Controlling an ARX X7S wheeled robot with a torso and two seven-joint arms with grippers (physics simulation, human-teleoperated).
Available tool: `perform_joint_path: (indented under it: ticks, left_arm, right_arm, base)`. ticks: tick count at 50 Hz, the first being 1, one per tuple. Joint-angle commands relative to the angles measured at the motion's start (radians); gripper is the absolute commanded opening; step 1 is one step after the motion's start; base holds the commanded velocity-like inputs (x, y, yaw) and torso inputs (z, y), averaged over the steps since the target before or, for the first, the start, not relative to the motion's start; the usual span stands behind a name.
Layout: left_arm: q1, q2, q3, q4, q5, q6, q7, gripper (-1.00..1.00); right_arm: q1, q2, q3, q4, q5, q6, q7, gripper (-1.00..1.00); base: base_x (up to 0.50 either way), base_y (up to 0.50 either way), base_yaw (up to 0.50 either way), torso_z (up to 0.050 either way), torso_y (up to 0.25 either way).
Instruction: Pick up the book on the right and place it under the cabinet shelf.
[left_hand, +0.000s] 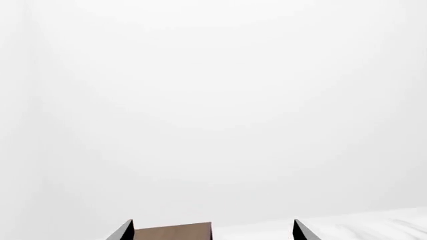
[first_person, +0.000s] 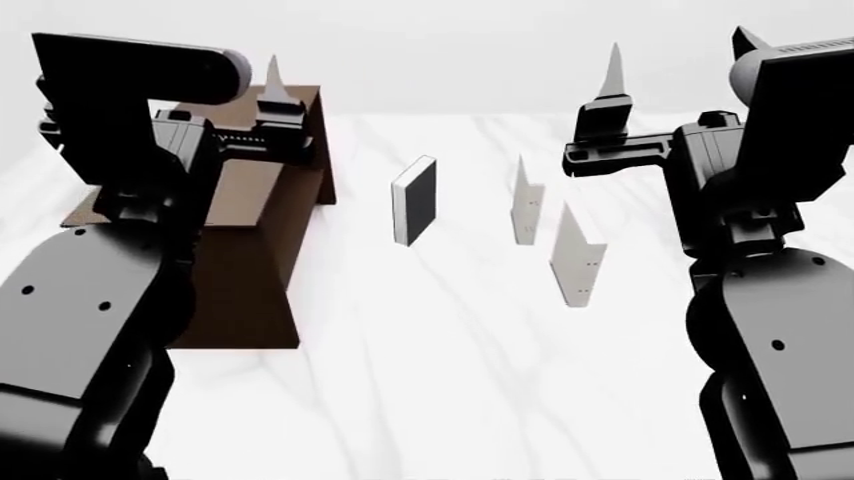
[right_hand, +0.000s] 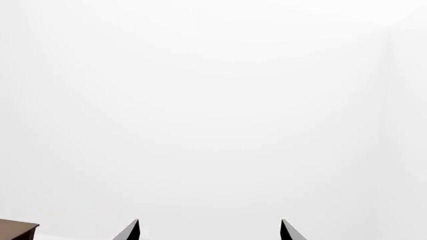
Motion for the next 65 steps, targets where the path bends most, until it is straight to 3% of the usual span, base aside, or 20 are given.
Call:
perform_joint_path:
  ticks: [1, 38, 56, 65]
  left_arm:
    - [-0.013, -0.005, 0.005, 0.008, -0.005, -0.016, -0.007, 1.0]
    - [-0.018, -0.019, 0.01, 0.006, -0.017, -0.011, -0.021, 1.0]
    - [-0.022, -0.022, 0.015, 0.016, -0.025, -0.02, -0.03, 1.0]
    - [-0.029, -0.024, 0.017, 0.034, -0.031, -0.036, -0.037, 1.0]
  right_arm:
    - [-0.002, 0.004, 0.001, -0.003, 0.006, 0.001, 0.003, 1.0]
    - [-0.011, 0.009, 0.008, -0.005, 0.023, -0.005, 0.018, 1.0]
    - [-0.023, 0.008, 0.022, -0.011, 0.036, -0.018, 0.024, 1.0]
    - [0.044, 0.019, 0.022, -0.031, 0.045, 0.099, 0.036, 1.0]
  base:
    - [0.32, 0.04, 0.0, 0.0, 0.0]
    - [0.32, 0.11, 0.0, 0.0, 0.001]
    - [0.11, 0.0, 0.0, 0.0, 0.001]
    - [0.0, 0.0, 0.0, 0.0, 0.0]
